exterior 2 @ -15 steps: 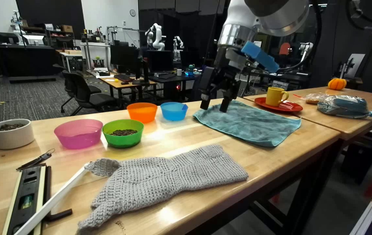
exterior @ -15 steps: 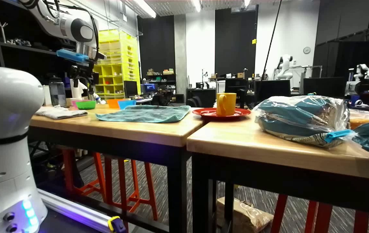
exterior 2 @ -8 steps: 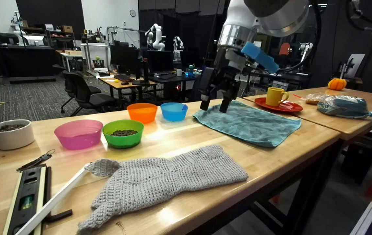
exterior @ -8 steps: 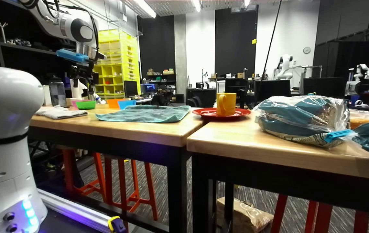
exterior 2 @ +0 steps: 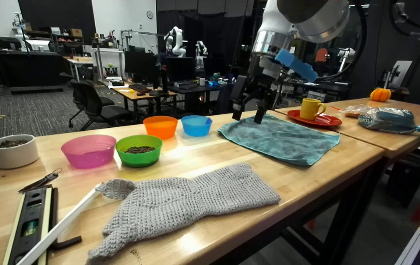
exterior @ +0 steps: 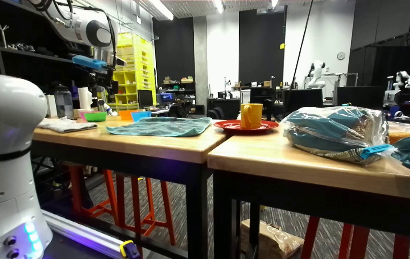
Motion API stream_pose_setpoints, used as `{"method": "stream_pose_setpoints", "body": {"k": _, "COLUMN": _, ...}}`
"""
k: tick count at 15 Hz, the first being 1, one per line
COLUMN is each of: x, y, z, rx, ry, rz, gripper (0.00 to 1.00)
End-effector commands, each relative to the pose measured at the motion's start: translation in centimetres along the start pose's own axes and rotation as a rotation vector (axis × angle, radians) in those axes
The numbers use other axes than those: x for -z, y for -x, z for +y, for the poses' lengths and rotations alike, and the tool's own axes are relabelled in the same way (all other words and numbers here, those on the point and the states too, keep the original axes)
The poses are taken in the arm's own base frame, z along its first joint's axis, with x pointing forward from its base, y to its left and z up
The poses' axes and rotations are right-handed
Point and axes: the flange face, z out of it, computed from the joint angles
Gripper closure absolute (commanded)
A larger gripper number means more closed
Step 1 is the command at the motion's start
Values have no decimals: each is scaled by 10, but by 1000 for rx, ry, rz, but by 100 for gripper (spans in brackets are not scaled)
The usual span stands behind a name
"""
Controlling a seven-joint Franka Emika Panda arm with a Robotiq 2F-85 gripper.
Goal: Fold the blue towel on the table
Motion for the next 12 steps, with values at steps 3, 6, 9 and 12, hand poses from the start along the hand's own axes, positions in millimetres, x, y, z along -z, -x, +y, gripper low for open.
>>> {"method": "stream_pose_setpoints", "body": {"k": 3, "x": 16, "y": 0, "z": 68, "rx": -98, "ry": 55, "rz": 15, "gripper": 0}}
{"method": "stream_pose_setpoints", "body": {"k": 6, "x": 22, "y": 4, "z": 115, "rx": -165, "ry": 94, "rz": 29, "gripper": 0}}
{"method": "stream_pose_setpoints", "body": {"k": 9, "x": 27, "y": 14, "z": 164, "rx": -256, "ry": 123, "rz": 34, "gripper": 0}}
{"method": "stream_pose_setpoints", "body": {"k": 12, "x": 32, "y": 33, "z": 211, "rx": -350, "ry": 144, "rz": 31, "gripper": 0}}
